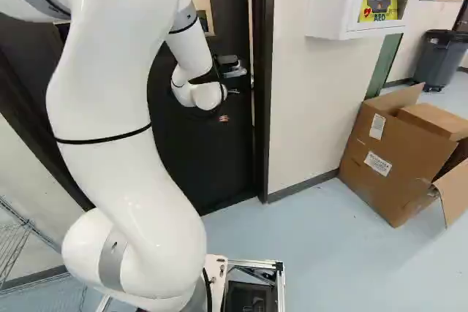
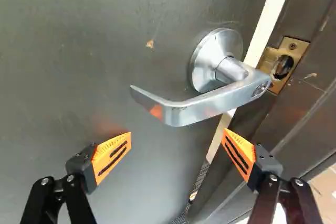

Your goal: Open the door and move inside

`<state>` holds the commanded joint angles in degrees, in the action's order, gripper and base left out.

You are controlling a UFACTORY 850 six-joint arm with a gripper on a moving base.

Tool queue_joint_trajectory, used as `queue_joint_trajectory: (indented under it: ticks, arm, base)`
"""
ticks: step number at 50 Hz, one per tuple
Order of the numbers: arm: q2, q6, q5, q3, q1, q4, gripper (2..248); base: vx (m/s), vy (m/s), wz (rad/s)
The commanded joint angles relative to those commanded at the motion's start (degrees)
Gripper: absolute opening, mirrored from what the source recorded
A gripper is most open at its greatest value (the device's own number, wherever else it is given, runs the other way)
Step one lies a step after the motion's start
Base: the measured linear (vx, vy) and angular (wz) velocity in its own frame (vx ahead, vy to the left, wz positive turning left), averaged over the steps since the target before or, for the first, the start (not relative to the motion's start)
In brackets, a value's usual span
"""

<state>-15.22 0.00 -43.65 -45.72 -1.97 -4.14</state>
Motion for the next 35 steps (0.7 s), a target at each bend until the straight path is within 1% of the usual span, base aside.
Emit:
queue_joint_trajectory:
  ticks: [11,35]
  arm:
    - [-1.0,0.0,0.0,-1.2,0.8,0.4,247]
    - [-3.1,0.0,0.0,-3.6,2.6,3.3,247]
  base:
    - [0.000,0.000,0.000]
    - [0.000,0.000,0.000]
